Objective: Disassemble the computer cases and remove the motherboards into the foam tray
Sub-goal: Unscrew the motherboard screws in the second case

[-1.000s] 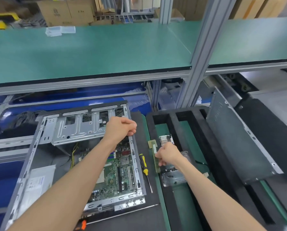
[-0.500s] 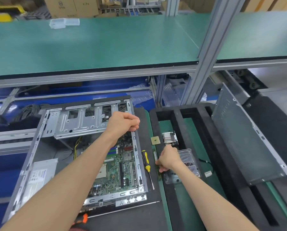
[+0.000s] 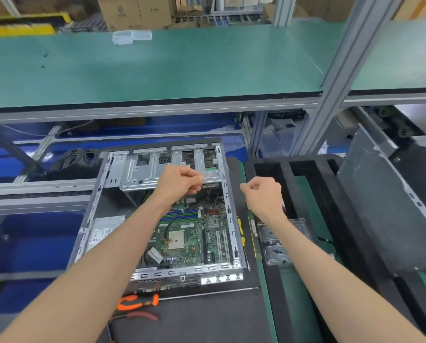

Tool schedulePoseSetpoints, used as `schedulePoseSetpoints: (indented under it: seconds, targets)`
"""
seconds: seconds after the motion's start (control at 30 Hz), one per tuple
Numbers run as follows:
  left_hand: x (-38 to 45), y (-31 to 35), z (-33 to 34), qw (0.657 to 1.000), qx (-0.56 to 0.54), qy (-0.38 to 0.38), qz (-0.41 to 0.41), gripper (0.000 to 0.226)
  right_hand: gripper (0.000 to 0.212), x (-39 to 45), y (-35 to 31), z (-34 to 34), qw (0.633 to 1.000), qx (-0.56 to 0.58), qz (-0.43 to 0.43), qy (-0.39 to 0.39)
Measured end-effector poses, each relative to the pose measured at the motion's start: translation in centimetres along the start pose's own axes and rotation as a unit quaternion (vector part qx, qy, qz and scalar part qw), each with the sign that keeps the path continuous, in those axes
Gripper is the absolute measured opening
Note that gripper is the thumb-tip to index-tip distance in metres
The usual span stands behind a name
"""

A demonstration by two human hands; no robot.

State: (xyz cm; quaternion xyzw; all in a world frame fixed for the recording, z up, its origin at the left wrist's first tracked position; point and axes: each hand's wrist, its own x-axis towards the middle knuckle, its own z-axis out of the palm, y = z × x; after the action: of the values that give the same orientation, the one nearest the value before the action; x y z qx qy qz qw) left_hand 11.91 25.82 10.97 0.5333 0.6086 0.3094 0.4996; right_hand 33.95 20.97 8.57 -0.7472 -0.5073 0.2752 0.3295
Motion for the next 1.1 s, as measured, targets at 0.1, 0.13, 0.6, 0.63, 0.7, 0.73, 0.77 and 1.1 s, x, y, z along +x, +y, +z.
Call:
schedulePoseSetpoints:
  seconds: [0.1, 0.13, 0.6, 0.63, 0.7, 0.73, 0.77, 1.1]
  targets:
    - [-0.7, -0.7, -2.2, 0.998, 0.065, 0.003, 0.015, 0.001, 0.022, -1.0, -3.2, 0.7, 0.995, 0.033, -0.088, 0.031]
    - [-1.0, -1.0, -2.9, 0.996, 0.087, -0.001, 0.019, 0.002, 0.021, -1.6, -4.0, 1.0, 0.992, 0.031, -0.121, 0.031]
    - [-3.9, -6.6, -9.6, 0.873, 0.482, -0.045, 0.057, 0.006, 0.021, -6.5, -6.0, 10.0, 0.896, -0.223, -0.130, -0.362]
    - [-4.1, -7.2, -9.7, 0.859, 0.508, -0.035, 0.054, 0.009, 0.025, -6.8, -5.7, 10.5, 0.888, -0.233, -0.116, -0.380]
    - [-4.4, -8.2, -9.8, 0.828, 0.557, -0.018, 0.059, 0.014, 0.026, -7.3, -5.2, 11.3, 0.869, -0.252, -0.111, -0.411]
    - [-4.4, -8.5, -9.8, 0.822, 0.565, -0.011, 0.063, 0.015, 0.023, -7.5, -5.0, 11.6, 0.863, -0.256, -0.114, -0.420]
    - [-4.4, -8.6, -9.8, 0.822, 0.565, -0.008, 0.065, 0.016, 0.021, -7.6, -4.9, 11.8, 0.861, -0.258, -0.114, -0.424]
    - [-4.2, -8.4, -9.5, 0.805, 0.588, -0.020, 0.077, 0.019, 0.025, -7.3, -4.6, 11.3, 0.887, -0.245, -0.116, -0.374]
